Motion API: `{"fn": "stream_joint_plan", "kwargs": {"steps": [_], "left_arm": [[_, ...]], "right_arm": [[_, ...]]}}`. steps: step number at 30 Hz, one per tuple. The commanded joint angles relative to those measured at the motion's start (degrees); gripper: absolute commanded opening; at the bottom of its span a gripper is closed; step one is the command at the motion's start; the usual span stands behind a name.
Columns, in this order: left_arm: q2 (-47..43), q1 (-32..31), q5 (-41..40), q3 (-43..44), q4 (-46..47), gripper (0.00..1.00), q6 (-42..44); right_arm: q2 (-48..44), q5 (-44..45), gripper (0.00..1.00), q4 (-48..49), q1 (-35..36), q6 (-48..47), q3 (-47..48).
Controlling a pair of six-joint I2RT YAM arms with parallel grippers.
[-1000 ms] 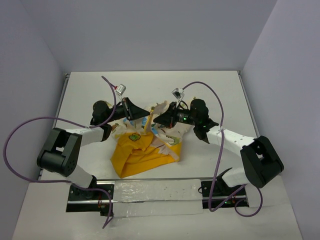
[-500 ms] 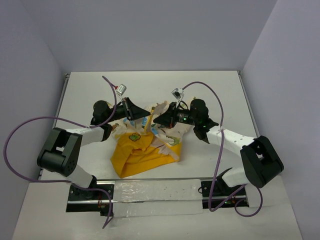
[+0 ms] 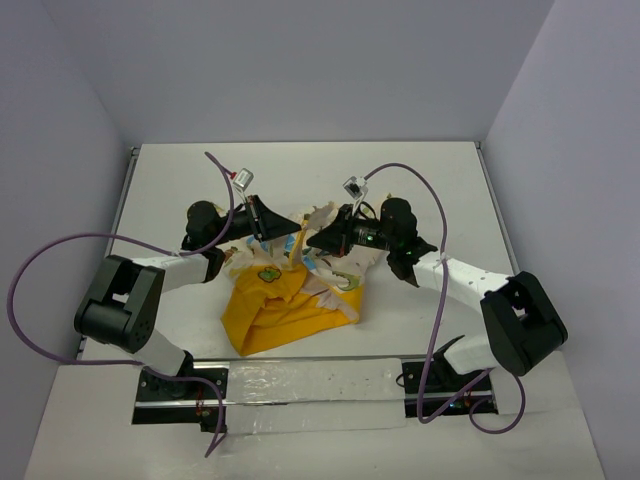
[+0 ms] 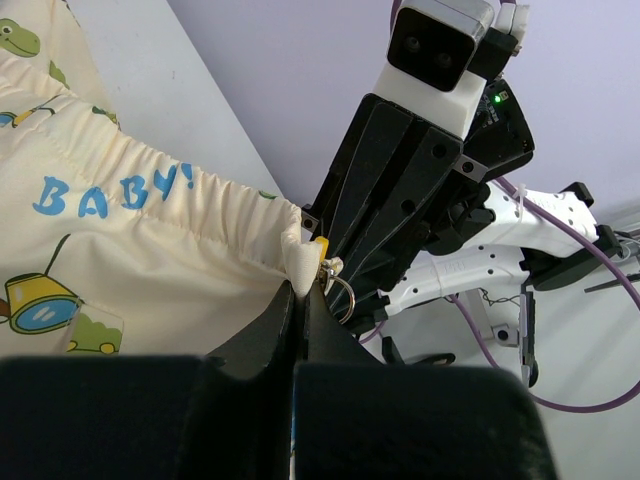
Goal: Zip up the jacket
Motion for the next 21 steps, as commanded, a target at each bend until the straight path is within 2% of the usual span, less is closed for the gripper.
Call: {"fn": "stream_joint_plan", "kwargs": {"steps": [1,21], "left_arm": [[0.02,-0.62,1.52,2.22,1.53,0.00,1.02],[0.03,-0.62,3.01,1.94,2.60,0.00,0.77]], "right_arm": [[-1.90,-0.54,0.00,3.36,0.50,-0.81,0.53],[-2.83,0.01,0.00,4.68,0.50,-0.32,-1.26]]}}
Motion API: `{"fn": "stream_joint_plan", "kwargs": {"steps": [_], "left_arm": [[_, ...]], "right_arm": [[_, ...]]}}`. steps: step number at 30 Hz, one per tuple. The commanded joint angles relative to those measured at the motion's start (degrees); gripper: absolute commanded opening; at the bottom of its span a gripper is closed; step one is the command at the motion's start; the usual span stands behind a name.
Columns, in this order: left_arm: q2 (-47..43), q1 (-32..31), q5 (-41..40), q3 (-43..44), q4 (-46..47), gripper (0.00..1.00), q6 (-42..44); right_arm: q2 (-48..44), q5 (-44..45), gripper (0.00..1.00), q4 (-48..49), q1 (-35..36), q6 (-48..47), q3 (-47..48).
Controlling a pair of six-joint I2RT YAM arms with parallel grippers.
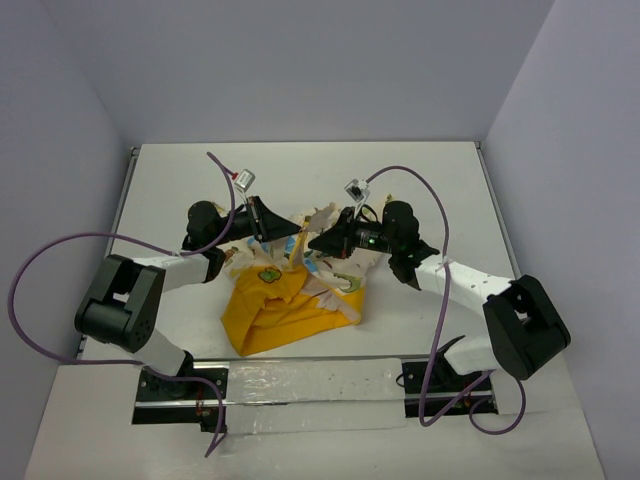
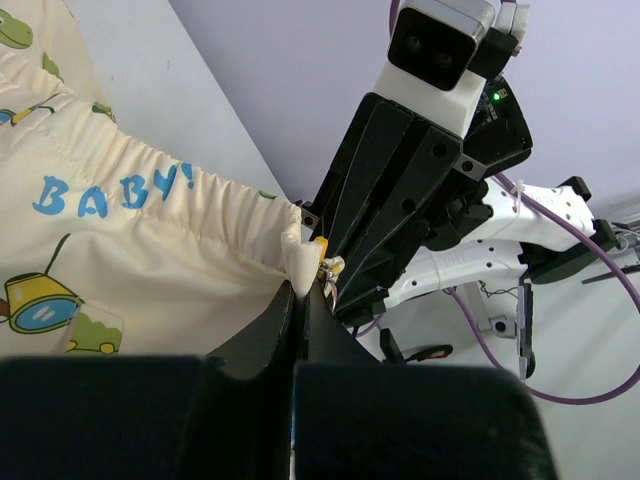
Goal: Zip up the jacket
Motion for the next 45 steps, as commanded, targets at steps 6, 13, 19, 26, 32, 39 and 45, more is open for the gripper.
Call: {"fn": "stream_joint_plan", "kwargs": {"steps": [6,13,19,26,32,39,45], "left_arm": [[0.05,-0.54,2.23,2.10,1.73,0.00,1.29],[0.33,-0.89,2.58,2.09,2.74,0.00,0.95],[0.05,-1.08,2.65,1.64,2.84,0.00,1.16],[-0.04,-1.27,3.01,0.18,6.67,0.00,-0.12],[0.64,-2.01,3.95,-0.34,8.90,0.00,-0.27],[1.64,-2.62,4.41,-0.46,10.46,0.00,-0.73],[1.56,-3.09,4.51,-0.19,7.84,0.00,1.04]], "right_arm": [[-1.84,-0.28,0.00,4.71,0.50,-0.15,0.06],[-0.53,0.21,0.00,4.80,0.50,-0.15,0.65],[-0.26,1.11,0.00,5.06,0.41,0.07,1.09],[-0.63,1.61,0.00,5.59,0.41,0.47,0.83],[-1.21,1.44,0.00,5.68,0.41,0.47,0.83],[-2.42,1.96,0.00,5.68,0.08,0.29,0.56],[-3.20,1.88,0.00,5.68,-0.30,-0.06,0.18]]}}
